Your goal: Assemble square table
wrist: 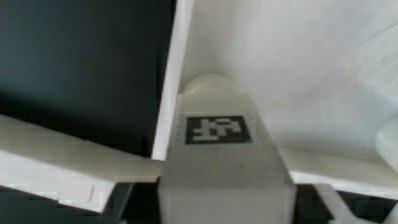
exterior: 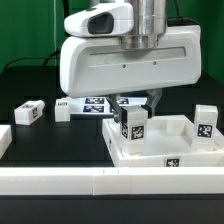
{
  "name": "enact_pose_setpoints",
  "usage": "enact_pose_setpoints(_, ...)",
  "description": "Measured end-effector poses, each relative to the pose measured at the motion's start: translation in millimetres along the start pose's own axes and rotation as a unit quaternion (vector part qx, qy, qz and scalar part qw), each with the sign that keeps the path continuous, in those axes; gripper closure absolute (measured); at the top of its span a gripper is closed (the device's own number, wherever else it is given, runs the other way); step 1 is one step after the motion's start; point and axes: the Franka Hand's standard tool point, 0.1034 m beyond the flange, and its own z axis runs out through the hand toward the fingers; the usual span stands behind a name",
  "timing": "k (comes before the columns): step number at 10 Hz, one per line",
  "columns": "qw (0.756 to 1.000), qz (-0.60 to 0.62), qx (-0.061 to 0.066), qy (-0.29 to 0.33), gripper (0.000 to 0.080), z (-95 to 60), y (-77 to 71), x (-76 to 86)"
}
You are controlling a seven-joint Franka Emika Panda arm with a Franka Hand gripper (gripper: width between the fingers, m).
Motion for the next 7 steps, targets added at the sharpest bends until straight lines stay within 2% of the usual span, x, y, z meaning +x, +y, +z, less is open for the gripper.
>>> enact_pose_setpoints(2,1.000,0.000,0.000,0.000,0.0513,0.0,0.0,0.0)
enact_pose_setpoints(4,0.993,0.119,0.004,0.002,0.0513,-0.1,-0.3,0.2)
enact_pose_setpoints(7,0.948,0.318,0.006,0.006,0.0512,1.1,0.0,-2.0)
